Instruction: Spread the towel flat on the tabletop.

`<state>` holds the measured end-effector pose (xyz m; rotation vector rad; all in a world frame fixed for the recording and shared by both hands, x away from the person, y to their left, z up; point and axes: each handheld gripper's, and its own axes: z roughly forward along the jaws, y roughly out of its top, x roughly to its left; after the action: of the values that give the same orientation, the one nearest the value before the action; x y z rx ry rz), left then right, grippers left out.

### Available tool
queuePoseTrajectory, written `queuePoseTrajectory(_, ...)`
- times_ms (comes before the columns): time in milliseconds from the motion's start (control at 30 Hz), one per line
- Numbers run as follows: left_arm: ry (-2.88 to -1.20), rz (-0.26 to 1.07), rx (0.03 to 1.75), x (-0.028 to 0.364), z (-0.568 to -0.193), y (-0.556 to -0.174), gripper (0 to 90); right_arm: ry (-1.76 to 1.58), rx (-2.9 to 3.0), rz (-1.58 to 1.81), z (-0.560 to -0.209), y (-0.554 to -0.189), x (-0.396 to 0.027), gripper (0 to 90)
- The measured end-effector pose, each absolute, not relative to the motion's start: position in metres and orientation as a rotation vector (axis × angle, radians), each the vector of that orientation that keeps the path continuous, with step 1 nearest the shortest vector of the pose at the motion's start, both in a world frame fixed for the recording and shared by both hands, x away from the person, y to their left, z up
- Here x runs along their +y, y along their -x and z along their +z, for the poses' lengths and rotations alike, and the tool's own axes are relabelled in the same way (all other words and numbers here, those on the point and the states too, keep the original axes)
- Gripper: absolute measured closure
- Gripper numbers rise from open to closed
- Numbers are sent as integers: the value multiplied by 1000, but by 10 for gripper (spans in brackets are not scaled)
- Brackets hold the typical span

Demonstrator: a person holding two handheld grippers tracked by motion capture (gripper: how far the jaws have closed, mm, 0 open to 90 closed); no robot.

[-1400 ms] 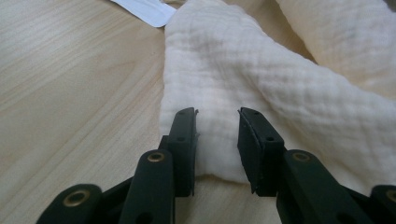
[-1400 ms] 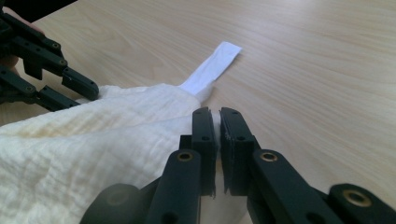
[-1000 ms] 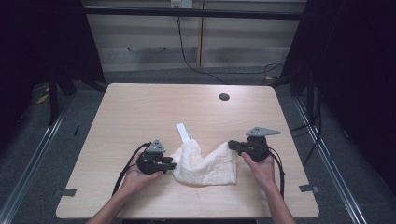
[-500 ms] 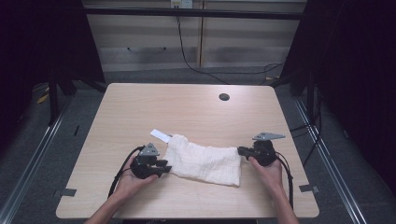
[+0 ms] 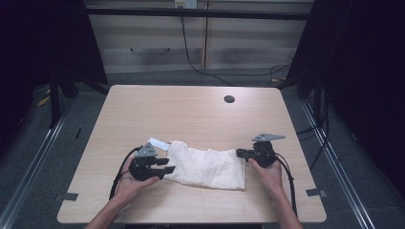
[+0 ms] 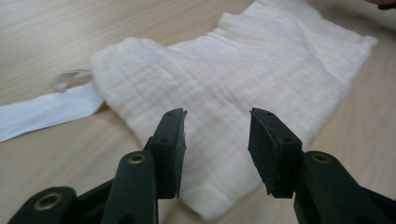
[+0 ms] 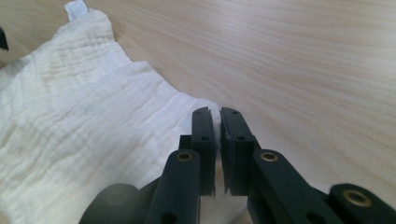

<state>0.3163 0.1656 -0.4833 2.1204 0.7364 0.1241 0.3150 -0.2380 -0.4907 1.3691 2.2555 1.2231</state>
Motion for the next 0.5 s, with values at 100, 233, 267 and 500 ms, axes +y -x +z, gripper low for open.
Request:
queuePoseTrajectory(100,-2090,108,800,170,-484,-334,538,-1376,2279,1200,-495,-318,-236,849)
queuePoseTrajectory(233,-2056,105,848,171,-490,-349,575,-1387,2321,1159,-503,-322,-232,850)
queuePoseTrajectory(267,-2055,77,842,170,-492,-351,575,-1387,2321,1159,-503,-322,-232,850)
queuePoseTrajectory(500,-2192,131,764,157,-502,-346,683,-1370,2341,1163,-506,-322,-226,850)
